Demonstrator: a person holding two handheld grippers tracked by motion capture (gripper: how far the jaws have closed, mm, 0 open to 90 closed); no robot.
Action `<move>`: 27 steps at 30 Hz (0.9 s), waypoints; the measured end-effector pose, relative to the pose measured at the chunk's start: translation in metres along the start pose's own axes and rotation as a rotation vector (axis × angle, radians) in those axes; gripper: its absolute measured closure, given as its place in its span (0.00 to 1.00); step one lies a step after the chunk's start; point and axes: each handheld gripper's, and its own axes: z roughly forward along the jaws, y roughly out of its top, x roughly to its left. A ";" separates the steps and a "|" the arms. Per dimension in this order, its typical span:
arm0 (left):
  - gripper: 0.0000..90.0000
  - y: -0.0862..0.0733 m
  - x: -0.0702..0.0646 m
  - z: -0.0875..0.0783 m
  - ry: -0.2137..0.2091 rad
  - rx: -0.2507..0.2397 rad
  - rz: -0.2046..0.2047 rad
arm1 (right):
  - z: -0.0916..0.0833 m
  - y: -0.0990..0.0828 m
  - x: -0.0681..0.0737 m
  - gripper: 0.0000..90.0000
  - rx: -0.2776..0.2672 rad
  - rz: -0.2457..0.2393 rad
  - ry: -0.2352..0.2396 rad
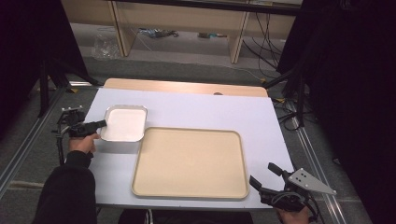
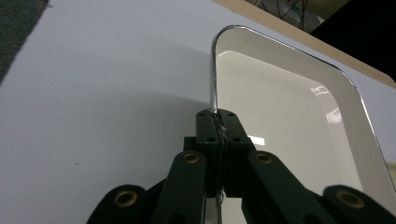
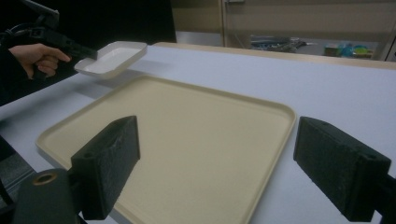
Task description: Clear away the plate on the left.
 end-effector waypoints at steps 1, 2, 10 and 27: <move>0.98 -0.001 -0.004 0.000 -0.009 0.001 0.009 | 0.001 0.000 0.000 0.17 -0.017 0.015 0.014; 0.98 -0.002 -0.010 0.000 -0.032 0.003 0.025 | 0.000 0.000 0.000 0.17 -0.005 0.003 0.000; 0.98 -0.007 -0.040 -0.001 -0.102 -0.001 0.060 | 0.000 0.000 0.000 0.17 -0.003 0.013 0.003; 0.98 -0.034 -0.103 0.015 -0.211 0.082 0.175 | 0.001 -0.001 0.000 0.17 -0.017 0.016 0.005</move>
